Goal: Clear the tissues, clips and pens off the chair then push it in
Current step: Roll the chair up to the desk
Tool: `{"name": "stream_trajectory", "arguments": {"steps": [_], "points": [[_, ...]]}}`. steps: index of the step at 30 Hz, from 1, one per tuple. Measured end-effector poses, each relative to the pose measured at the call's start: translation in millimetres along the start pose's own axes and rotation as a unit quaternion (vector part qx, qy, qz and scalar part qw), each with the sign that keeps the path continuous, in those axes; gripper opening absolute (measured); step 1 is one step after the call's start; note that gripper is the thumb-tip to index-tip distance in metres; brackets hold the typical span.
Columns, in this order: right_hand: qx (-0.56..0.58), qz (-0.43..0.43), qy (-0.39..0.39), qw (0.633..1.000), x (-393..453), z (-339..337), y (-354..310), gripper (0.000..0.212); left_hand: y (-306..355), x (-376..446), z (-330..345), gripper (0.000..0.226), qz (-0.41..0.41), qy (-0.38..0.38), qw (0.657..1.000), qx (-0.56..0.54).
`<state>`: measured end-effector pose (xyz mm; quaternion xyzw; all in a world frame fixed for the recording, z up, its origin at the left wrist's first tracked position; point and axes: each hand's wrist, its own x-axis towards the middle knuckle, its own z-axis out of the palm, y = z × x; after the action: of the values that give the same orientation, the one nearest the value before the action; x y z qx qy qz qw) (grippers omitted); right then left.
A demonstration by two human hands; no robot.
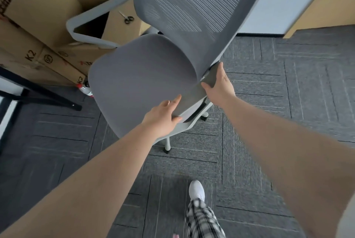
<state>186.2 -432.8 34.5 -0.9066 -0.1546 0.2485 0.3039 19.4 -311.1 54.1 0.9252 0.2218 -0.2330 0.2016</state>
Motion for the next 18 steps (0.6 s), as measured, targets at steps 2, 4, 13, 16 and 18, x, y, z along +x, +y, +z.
{"name": "stream_trajectory", "arguments": {"steps": [2,4,13,16,18], "points": [[0.0,0.003,0.003,1.0,-6.7,4.9,-1.0,0.091,-8.3,-4.0,0.8,0.067,0.004,-0.001,1.0,0.006],[0.0,0.009,0.006,1.0,-16.8,11.1,-3.0,0.091,-17.9,-9.6,1.7,0.066,0.011,0.002,1.0,0.014],[-0.021,0.045,0.034,0.998,-86.6,59.0,-19.4,0.094,-82.4,-50.6,11.6,0.065,0.053,0.015,0.997,0.061],[-0.023,0.058,0.028,0.998,-119.1,77.8,-27.8,0.093,-107.7,-73.3,18.1,0.063,0.067,0.027,0.994,0.083],[-0.028,0.063,0.032,0.997,-141.6,91.8,-33.5,0.093,-125.4,-90.6,22.5,0.063,0.074,0.04,0.991,0.102]]}}
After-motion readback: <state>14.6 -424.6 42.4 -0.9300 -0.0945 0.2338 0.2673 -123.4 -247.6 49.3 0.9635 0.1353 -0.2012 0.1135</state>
